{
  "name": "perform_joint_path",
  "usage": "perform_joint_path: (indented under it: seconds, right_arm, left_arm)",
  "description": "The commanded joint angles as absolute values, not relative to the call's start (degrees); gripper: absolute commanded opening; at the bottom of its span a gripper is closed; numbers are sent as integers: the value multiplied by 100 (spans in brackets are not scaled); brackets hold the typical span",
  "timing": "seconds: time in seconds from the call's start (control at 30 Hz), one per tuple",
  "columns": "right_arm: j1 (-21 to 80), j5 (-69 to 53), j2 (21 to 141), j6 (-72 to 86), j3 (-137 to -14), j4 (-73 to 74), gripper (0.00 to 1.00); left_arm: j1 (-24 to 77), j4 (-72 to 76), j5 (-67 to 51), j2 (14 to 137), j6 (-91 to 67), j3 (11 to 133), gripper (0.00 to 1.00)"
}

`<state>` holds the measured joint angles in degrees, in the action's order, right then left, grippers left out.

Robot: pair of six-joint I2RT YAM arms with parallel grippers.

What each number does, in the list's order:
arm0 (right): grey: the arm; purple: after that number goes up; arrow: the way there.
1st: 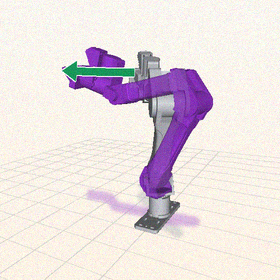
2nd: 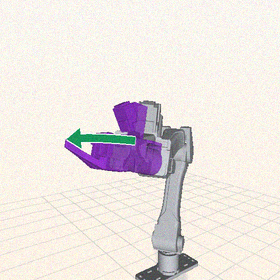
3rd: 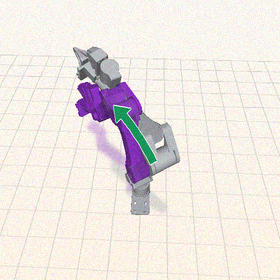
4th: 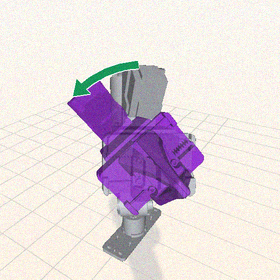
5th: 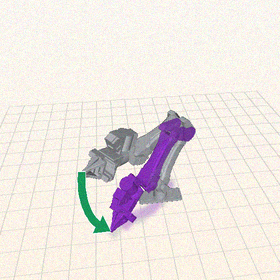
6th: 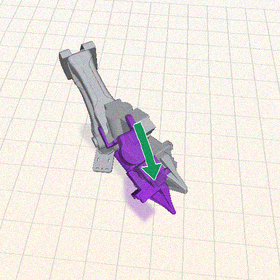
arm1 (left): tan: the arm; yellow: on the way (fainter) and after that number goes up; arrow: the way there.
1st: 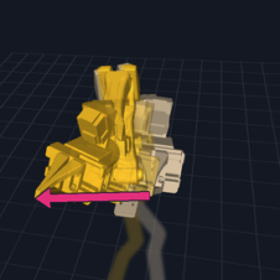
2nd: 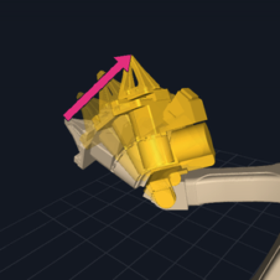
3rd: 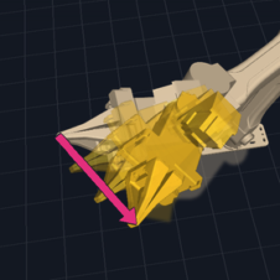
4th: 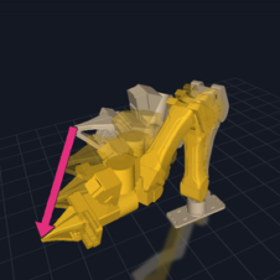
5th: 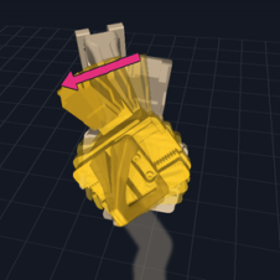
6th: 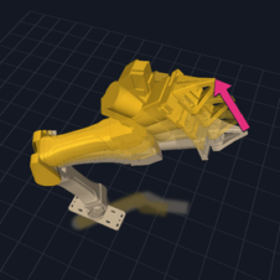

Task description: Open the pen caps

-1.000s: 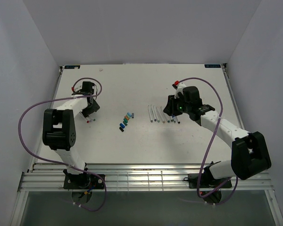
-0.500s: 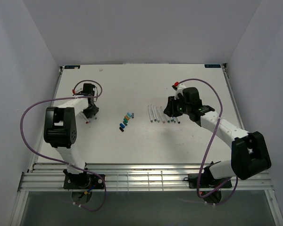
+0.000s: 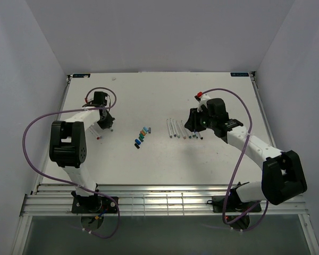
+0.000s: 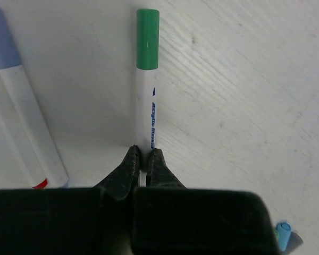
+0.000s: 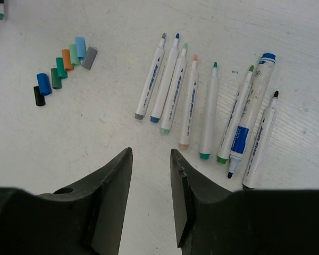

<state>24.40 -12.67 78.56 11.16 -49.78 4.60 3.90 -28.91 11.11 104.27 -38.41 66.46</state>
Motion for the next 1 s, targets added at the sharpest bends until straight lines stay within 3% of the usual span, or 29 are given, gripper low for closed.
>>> perform_joint_path:
  seconds: [0.0, 0.17, 0.33, 0.63, 0.97]
  right_arm:
    - [2452, -1467, 7524, 1213, -5106, 448, 41]
    - [2443, -2248, 7488, 1651, -5150, 291, 42]
    - [2452, -3275, 7523, 2450, -4949, -824, 44]
    - [2830, -3463, 7761, 4172, -4571, -2925, 48]
    - [3208, -3129, 8165, 4711, -4351, -4033, 48]
  left_arm:
    - [571, -2619, 581, 9810, -3701, 6821, 0]
    - [870, -1944, -508, 8914, -3525, 6408, 0]
    - [1387, -978, -2292, 8192, -3410, 5907, 0]
    - [2582, 658, -2593, 7243, -4333, 4676, 0]
    - [2997, 817, -2505, 7093, -4570, 4526, 0]
